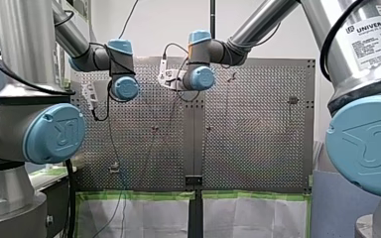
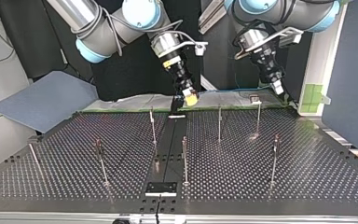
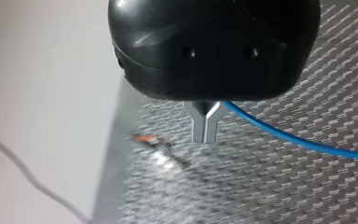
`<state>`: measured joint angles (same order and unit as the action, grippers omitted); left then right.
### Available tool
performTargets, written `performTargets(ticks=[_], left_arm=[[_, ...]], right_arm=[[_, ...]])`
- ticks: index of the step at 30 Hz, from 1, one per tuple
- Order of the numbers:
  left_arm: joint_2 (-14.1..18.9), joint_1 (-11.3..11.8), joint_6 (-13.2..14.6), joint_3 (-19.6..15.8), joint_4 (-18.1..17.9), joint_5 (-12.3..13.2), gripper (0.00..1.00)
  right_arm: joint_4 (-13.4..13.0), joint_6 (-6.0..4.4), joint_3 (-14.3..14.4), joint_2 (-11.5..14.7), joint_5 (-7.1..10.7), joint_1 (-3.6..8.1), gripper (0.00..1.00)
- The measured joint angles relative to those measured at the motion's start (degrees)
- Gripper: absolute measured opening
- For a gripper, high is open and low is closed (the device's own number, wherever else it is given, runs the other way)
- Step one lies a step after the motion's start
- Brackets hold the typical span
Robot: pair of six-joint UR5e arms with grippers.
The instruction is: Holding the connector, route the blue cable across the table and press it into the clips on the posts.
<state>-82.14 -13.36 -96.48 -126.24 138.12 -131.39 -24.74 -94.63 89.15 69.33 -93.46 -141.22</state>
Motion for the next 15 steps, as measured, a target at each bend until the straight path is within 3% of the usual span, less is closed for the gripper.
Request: performTargets(ticks=[6, 15], left_arm=[[1.9, 1.8, 0.0, 1.8, 0.2, 0.7, 0.0], [-0.8, 2.6, -0.1, 4.3, 0.1, 3.1, 0.0]], right_arm=[[2.4, -0.13, -3.9, -1.8, 0.57, -0.28, 0.0], [5.2, -0.51, -9.6, -4.0, 1.31, -0.74, 0.0]])
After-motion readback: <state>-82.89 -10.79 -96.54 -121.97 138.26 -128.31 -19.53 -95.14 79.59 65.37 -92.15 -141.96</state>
